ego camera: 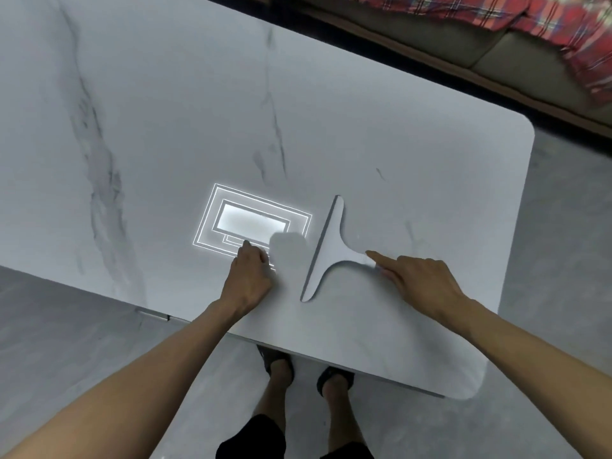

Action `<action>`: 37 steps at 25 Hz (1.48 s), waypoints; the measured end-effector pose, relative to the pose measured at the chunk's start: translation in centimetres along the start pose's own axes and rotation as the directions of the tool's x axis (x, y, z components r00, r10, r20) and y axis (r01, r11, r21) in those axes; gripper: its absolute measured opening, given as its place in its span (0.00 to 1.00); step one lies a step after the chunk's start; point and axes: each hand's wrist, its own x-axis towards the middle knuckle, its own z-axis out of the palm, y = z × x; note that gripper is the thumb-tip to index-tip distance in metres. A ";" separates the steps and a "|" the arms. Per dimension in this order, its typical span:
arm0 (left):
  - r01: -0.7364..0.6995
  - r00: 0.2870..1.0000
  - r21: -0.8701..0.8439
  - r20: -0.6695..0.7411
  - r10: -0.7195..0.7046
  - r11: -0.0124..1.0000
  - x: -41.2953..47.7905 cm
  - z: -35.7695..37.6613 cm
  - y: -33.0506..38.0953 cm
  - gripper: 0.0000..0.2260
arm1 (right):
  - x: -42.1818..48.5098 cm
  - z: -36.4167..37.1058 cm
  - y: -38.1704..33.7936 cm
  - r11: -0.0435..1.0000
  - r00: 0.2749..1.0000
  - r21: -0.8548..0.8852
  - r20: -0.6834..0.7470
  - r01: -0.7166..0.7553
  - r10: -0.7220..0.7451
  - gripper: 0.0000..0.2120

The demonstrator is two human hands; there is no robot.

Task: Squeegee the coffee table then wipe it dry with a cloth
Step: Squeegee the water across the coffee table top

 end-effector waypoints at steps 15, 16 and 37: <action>0.336 0.884 -0.276 -0.236 -0.403 0.900 -2.9 -2.9 -5.5 0.04 | -0.9 3.1 -11.0 0.932 0.941 0.130 -0.035 0.339 -0.337 0.22; 0.349 0.877 -0.252 -0.251 -0.409 0.903 -3.3 -3.2 -6.6 0.05 | 0.0 4.3 -13.2 0.910 0.915 0.101 -0.050 0.403 -0.400 0.22; 0.116 0.989 0.077 0.082 -0.122 0.990 -4.6 5.0 0.2 0.09 | -10.9 2.6 4.2 0.997 0.990 -0.024 0.123 0.068 -0.065 0.20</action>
